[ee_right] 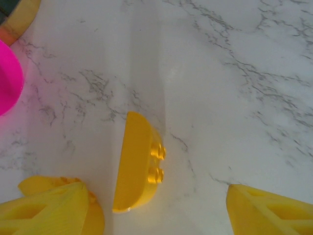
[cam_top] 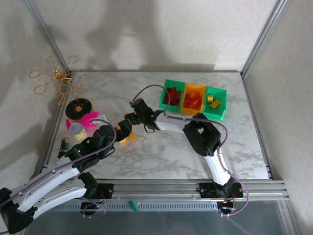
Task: Sort the legos into containers by color
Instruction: Pick up the lego from the center of the table.
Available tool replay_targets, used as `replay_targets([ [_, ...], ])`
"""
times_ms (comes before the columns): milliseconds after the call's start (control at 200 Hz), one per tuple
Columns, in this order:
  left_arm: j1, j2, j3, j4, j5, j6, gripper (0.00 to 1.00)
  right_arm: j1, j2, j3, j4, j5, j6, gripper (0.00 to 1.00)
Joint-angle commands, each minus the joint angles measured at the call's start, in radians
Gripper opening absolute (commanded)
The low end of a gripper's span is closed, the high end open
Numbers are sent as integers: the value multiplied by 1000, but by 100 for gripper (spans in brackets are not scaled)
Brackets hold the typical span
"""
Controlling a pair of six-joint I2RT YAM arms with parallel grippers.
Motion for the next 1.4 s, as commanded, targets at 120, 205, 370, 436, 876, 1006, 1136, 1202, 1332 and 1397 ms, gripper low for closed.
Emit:
replay_targets([
  [120,17,3,-19,0,-33,-6,100,9,107,124,-64,6,-18,66],
  [205,20,10,-28,19,-32,2,100,10,132,147,-79,13,-30,64],
  [370,31,38,-26,31,-7,6,100,10,144,160,-99,11,-41,55],
  [436,32,45,-29,40,-3,10,100,10,137,148,-97,13,-45,50],
  [876,41,55,-23,52,16,13,100,10,57,102,-79,6,-53,20],
  [1006,43,46,-15,52,21,15,100,1,-22,41,-55,4,-42,16],
  [1136,43,49,-8,73,46,31,100,-22,-128,-60,-26,-3,-20,16],
  [1202,41,60,-5,93,71,44,100,-37,-189,-123,-10,0,-2,16],
  [1332,40,97,2,148,128,68,100,-86,-314,-251,4,7,49,14],
  [1397,38,125,3,168,148,75,100,-115,-381,-321,20,18,68,14],
])
